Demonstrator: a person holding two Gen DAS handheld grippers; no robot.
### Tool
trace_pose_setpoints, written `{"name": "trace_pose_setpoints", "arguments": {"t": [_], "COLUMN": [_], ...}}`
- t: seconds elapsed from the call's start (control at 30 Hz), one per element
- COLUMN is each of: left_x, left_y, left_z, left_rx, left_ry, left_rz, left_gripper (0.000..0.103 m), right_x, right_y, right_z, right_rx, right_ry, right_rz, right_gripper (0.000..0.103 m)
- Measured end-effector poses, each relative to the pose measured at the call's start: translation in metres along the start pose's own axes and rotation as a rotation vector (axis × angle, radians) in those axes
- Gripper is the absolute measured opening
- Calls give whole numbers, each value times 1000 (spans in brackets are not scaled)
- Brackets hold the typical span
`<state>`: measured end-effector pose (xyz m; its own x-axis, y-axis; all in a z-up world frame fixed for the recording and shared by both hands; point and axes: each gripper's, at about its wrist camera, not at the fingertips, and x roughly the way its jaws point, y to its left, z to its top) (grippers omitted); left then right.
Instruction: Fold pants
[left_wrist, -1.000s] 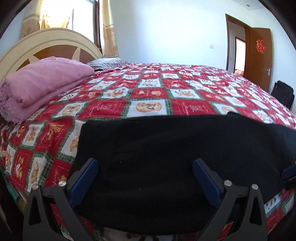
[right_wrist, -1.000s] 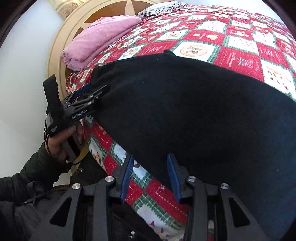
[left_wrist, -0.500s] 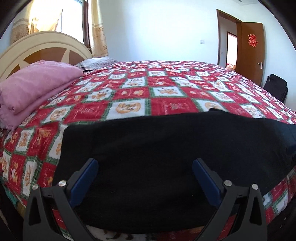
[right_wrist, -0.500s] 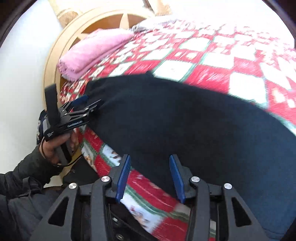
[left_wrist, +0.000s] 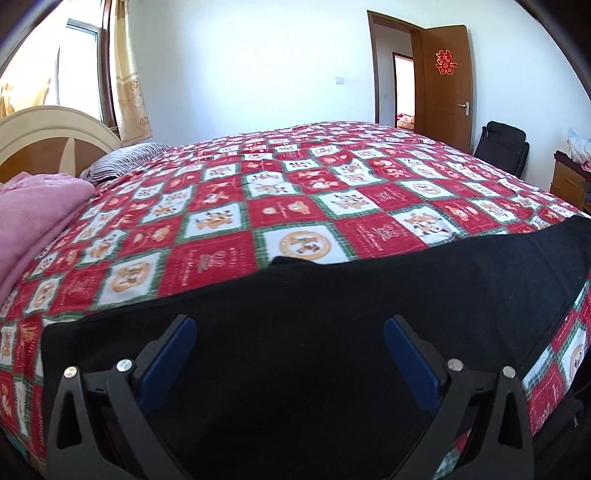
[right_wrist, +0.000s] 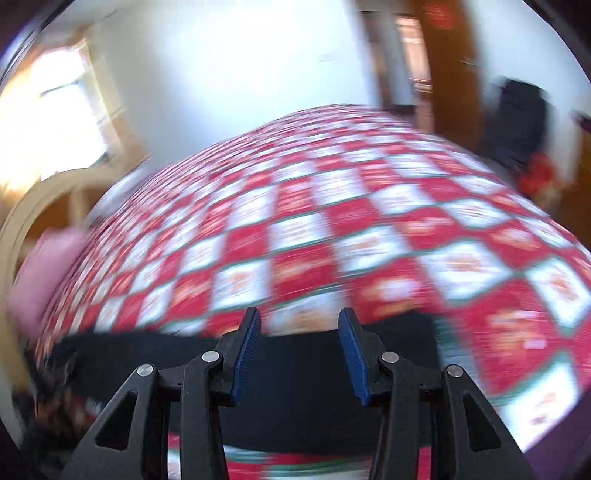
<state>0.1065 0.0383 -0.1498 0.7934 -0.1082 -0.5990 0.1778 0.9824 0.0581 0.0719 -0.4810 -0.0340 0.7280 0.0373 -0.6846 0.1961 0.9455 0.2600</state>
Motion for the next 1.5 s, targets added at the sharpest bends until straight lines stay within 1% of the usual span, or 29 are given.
{"name": "trace_pose_setpoints", "arguments": {"t": [0.07, 0.1, 0.17, 0.23, 0.3, 0.33, 0.37, 0.4, 0.47, 0.63, 0.67, 0.73, 0.8, 0.83, 0.87, 0.93, 0.97, 1.0, 1.03, 1.07, 1.13, 1.17, 1.23, 1.27, 1.33, 1.37, 1.43, 1.47, 1.5], "left_x": [4, 7, 12, 15, 16, 15, 15, 15, 15, 15, 15, 15, 14, 13, 13, 10, 9, 8, 6, 5, 5, 5, 9, 10, 10, 9, 7, 6, 4], "left_y": [-6, -7, -8, -6, -3, -2, 0, 0, 1, 3, 3, 3, 3, 3, 3, 3, 2, 2, 1, 0, -5, -7, -11, -11, -8, -8, -8, -9, -10], "left_z": [-2, -4, -6, -10, -13, -13, -14, -14, -15, -17, -17, -18, -19, -19, -19, -19, -19, -19, -18, -18, -17, -18, -21, -22, -22, -22, -21, -21, -20], "left_rx": [-3, -6, -13, -25, -41, -49, -56, -58, -60, -68, -72, -76, -78, -77, -77, -78, -77, -75, -74, -71, -54, -46, -30, -32, -45, -46, -42, -40, -38], "left_ry": [11, 18, 33, 51, 59, 59, 59, 59, 58, 53, 51, 49, 47, 46, 46, 44, 43, 41, 34, 28, 24, 25, 42, 43, 42, 43, 38, 35, 30], "left_rz": [4, 9, 22, 38, 47, 47, 49, 52, 51, 50, 49, 48, 48, 47, 48, 54, 56, 55, 52, 47, 40, 37, 34, 34, 23, 24, 33, 34, 33], "left_gripper": [103, 103, 103, 103, 103, 103, 103, 103, 103, 103, 103, 103, 103, 103, 103, 103, 103, 103, 103, 103, 103, 103, 103, 103, 103, 103, 103, 103, 103], "right_x": [5, 10, 20, 36, 43, 46, 48, 49, 49, 40, 42, 49, 65, 68, 66, 54, 47, 32, 20, 10, -8, -11, -7, -1, 21, 25, 20, 14, 5], "right_y": [-39, -52, -67, -73, -73, -70, -66, -62, -59, -46, -44, -48, -56, -60, -65, -71, -70, -67, -61, -56, -37, -26, -2, 4, 7, 5, -1, -4, -7], "right_z": [9, 11, 10, 5, 3, 0, -1, -2, -3, 6, 6, 4, -4, -8, -9, -10, -11, -12, -13, -15, -23, -29, -47, -53, -69, -73, -71, -68, -64], "right_rx": [72, 98, 149, 185, 185, 174, 162, 154, 140, 82, 63, 50, 47, 50, 71, 116, 119, 106, 92, 78, 32, -6, -98, -124, -151, -148, -107, -87, -71], "right_ry": [33, 57, 95, 149, 163, 166, 163, 154, 133, 66, 67, 90, 146, 153, 137, 116, 100, 63, 38, 20, 6, 19, 78, 112, 199, 194, 169, 152, 115], "right_rz": [-35, -28, 17, 104, 132, 128, 118, 112, 112, 79, 50, 12, -26, -35, -26, -2, -15, -42, -48, -37, 35, 66, 102, 99, 31, 29, 70, 88, 104], "right_gripper": [46, 46, 46, 46, 45, 34, 14, 10, 6, 5, 5, 5, 5, 9, 17, 20, 22, 22, 22, 22, 22, 23, 22, 22, 23, 23, 23, 23, 23]}}
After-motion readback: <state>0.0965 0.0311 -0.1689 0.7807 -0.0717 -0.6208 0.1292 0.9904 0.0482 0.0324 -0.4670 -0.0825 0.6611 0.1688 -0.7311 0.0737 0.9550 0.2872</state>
